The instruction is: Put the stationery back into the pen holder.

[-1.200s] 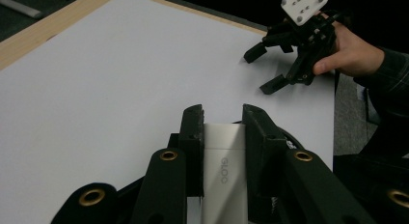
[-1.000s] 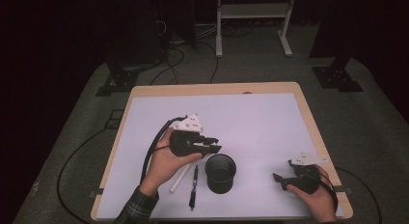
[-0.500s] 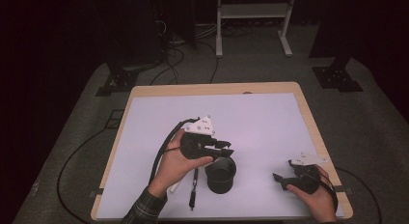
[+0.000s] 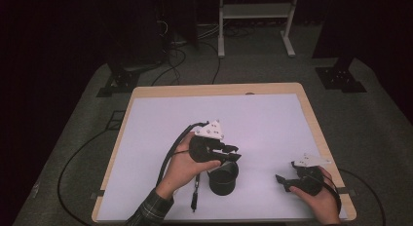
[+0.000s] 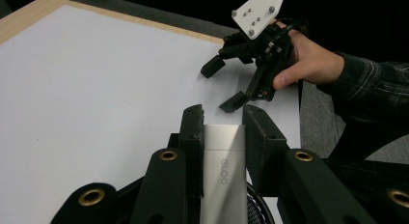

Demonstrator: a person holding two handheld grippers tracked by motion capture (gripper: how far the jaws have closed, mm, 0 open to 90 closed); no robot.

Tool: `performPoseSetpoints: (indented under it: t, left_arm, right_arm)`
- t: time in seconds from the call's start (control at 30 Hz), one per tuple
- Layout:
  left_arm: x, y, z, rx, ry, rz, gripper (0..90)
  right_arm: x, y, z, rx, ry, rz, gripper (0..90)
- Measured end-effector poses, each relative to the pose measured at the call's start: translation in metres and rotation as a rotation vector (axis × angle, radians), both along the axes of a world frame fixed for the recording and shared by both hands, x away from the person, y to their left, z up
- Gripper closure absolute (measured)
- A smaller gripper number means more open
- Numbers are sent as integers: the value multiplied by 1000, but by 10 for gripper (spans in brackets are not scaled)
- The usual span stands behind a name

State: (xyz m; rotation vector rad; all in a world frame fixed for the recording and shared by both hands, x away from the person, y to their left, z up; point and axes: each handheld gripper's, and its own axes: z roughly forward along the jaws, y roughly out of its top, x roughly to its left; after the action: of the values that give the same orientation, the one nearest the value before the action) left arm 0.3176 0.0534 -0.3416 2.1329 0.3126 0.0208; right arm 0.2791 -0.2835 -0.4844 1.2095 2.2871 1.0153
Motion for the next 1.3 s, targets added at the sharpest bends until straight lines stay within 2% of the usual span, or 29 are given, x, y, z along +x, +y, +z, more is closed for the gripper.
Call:
performPoseSetpoints:
  t: [0.57,1.1,1.3]
  left_arm:
    - [4,-3,-9,8,25,-5,709]
    - [4,-1,-11,12,24,4,709]
    - [4,3,-14,15,34,10,709]
  right_arm:
    - [0,0,0,0,0,0,162]
    - [0,0,0,0,0,0,163]
    - [0,0,0,0,-1,0,163]
